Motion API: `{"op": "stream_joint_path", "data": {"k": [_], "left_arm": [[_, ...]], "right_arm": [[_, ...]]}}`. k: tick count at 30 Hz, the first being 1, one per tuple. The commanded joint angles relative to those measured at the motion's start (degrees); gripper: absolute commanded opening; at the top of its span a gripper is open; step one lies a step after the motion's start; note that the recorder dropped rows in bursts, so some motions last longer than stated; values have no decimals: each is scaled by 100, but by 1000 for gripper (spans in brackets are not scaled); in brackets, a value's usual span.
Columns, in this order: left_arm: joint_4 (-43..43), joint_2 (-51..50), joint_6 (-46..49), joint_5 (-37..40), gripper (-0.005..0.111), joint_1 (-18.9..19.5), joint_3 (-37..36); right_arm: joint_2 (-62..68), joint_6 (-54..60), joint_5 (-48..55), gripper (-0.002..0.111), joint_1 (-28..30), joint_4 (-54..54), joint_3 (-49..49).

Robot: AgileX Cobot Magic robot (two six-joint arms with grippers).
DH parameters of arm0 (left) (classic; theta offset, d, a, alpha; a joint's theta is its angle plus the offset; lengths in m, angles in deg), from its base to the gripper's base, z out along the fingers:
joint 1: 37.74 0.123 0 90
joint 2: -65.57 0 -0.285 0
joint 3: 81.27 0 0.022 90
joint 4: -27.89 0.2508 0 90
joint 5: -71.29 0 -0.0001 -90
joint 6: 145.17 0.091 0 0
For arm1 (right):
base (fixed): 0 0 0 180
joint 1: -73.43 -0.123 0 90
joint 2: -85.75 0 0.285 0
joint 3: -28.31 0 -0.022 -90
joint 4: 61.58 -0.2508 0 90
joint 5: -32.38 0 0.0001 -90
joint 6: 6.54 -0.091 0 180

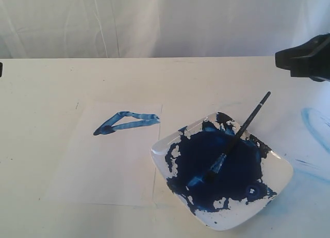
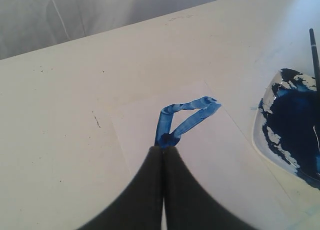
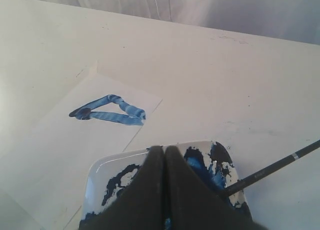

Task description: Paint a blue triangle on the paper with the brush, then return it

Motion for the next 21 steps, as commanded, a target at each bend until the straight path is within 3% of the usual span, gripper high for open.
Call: {"op": "stream_joint_path", "data": {"k": [1,14,21], "left_arm": [[-62,41,-59,97,0,-37,3],[-62,41,-59,97,0,-37,3],[-62,41,-59,97,0,-37,3]], "right_arm": [[-39,58,2,0,-22,-26,38],[-128,58,-6,0,-44,6,46],[-1841,-1054,-34,0,-44,24,46]]}}
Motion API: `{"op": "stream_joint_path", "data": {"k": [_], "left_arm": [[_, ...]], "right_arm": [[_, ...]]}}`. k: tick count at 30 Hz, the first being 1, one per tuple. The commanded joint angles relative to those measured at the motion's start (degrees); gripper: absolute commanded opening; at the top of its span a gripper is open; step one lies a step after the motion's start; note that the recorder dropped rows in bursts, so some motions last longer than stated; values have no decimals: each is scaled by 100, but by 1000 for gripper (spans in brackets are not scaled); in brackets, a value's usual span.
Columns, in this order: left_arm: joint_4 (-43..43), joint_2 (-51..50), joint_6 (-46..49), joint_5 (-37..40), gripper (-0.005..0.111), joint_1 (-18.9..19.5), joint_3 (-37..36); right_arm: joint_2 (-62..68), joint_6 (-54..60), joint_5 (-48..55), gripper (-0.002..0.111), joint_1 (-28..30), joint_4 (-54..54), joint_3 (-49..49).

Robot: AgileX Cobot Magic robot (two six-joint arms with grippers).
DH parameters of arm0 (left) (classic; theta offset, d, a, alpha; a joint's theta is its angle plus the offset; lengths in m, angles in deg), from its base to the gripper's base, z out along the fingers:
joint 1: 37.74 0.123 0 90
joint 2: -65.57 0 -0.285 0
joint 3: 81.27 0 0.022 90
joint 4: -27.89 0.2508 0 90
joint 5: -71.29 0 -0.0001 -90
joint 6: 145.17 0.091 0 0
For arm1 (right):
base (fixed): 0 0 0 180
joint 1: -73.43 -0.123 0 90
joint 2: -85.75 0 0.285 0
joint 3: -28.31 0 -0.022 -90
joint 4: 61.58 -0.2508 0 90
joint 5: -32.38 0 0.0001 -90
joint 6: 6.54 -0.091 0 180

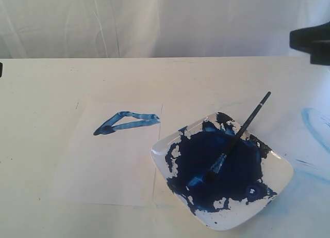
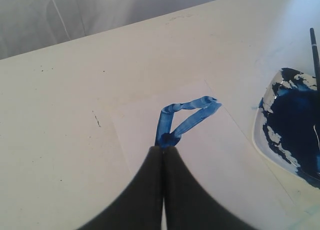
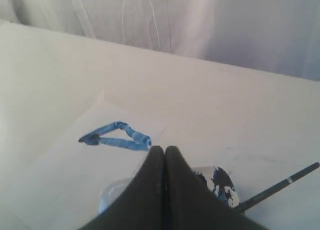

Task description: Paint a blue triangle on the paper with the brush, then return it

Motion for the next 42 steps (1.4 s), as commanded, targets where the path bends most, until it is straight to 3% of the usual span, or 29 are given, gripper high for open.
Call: {"op": "stream_joint_path", "data": {"k": [1,7,15,19,28,35,42], "left_arm": [[-76,41,-59,97,0,-37,3],[-76,41,-59,97,0,-37,3],[-76,41,-59,97,0,-37,3],[-76,41,-59,97,0,-37,3],[-76,41,-59,97,0,-37,3],[-76,41,-59,97,0,-37,3],[-76,41,-59,97,0,-37,3]], "right_arm": [[-1072,-733,-14,0,-9,1,12],[-2436,-2610,-41,0,-9,26,12],[-2699,-2983,-126,0,-9,93,12],[-2709,-3387,-156,0,-9,1090,16],[-3192,-6350,-1614,0,-9,4505,907],[-3689,-6443,-2641,0,-9,5667,2053],[-3902,-6365,-2976,0,-9,5995,3130]]}}
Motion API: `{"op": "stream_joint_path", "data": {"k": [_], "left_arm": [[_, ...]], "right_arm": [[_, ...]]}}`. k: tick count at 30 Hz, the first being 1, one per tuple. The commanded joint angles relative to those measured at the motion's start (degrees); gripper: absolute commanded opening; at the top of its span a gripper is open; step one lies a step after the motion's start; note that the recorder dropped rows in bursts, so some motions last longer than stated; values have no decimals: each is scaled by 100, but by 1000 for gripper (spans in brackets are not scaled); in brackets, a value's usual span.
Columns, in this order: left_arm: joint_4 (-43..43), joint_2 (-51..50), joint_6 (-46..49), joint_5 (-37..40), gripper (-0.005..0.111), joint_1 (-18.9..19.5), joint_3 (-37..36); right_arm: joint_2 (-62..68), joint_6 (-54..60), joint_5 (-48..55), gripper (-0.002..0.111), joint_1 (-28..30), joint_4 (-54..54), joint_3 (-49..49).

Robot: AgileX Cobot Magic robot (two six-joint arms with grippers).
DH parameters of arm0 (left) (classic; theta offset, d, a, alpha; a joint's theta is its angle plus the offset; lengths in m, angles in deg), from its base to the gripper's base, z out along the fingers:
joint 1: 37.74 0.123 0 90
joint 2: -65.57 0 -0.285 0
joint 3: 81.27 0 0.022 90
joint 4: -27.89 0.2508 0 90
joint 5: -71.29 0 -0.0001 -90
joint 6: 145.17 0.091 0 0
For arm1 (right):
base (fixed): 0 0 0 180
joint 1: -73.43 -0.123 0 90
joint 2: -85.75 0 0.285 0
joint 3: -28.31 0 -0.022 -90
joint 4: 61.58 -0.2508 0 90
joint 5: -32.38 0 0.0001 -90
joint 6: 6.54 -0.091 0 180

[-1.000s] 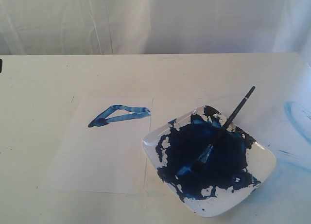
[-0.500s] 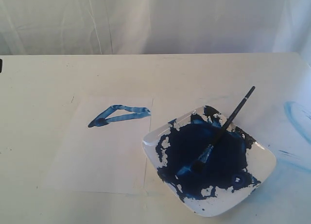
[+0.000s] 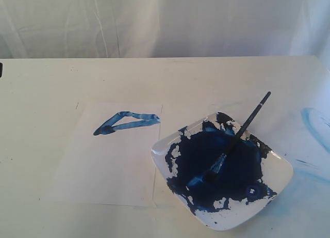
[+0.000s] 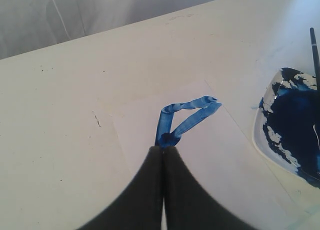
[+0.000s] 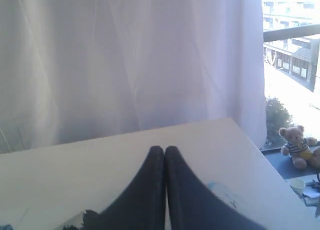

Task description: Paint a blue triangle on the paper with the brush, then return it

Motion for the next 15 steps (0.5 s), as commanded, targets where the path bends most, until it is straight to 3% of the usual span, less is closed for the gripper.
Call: {"op": "stream_joint_path", "data": {"k": [1,15], "left_arm": [[-90,41,-59,97,0,-37,3],[-90,41,-59,97,0,-37,3]], "right_arm": [[-156,40,-174,0,-8,249,646],[-1279,40,-132,0,-8,221,2169]]}}
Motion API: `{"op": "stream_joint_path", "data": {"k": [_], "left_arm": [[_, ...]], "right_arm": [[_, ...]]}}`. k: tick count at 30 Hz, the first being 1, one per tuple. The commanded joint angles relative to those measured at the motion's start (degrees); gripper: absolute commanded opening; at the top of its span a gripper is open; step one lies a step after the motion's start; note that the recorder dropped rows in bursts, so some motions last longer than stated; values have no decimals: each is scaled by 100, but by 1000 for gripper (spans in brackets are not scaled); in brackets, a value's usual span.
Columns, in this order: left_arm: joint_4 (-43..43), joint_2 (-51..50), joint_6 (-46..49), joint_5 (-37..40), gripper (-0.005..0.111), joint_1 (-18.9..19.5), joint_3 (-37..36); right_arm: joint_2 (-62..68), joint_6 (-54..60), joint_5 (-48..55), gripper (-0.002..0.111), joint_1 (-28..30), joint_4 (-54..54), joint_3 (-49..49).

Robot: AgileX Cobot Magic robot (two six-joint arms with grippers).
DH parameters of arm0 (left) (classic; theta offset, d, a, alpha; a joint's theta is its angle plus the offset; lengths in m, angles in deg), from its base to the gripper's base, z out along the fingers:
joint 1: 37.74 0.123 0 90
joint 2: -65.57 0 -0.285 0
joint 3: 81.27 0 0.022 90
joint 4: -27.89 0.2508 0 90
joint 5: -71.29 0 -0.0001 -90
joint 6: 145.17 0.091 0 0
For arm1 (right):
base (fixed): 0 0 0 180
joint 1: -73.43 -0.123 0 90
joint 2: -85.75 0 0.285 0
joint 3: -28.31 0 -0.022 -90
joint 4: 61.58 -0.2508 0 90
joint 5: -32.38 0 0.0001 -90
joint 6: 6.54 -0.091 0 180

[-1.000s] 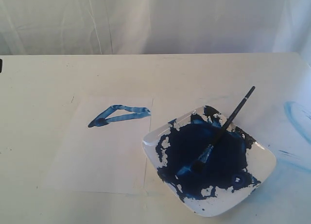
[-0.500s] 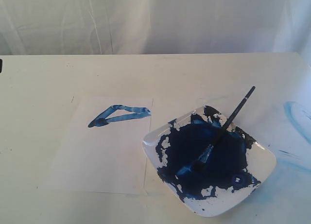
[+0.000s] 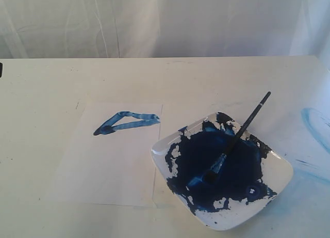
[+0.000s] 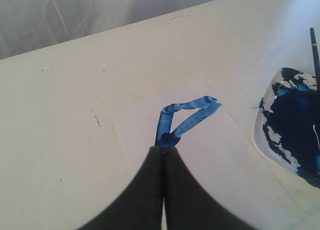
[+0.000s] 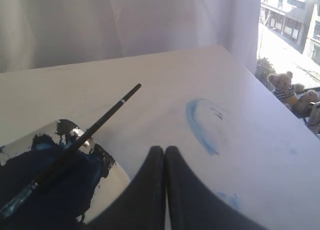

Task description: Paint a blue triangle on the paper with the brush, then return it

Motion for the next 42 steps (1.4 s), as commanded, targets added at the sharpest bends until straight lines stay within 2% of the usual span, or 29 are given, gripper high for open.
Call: {"op": "stream_joint_path", "data": {"k": [1,4,21,32,42], "left_arm": [[-90,41,-59,97,0,-37,3],[-90,41,-59,97,0,-37,3],[-90,41,-59,72,0,-37,3],[-90,41,-59,72,0,-37,3],[-90,41,-59,72,0,-37,3]], "right_arm": [[-357,29,240,0,-8,-12,149],[-445,29,586,0,-8,-12,149],[-445,383,574,0,-44,86,149],[-445,383,562,0,-1072,86,149],[-445,383,598,0,-1111,-13,149]]}}
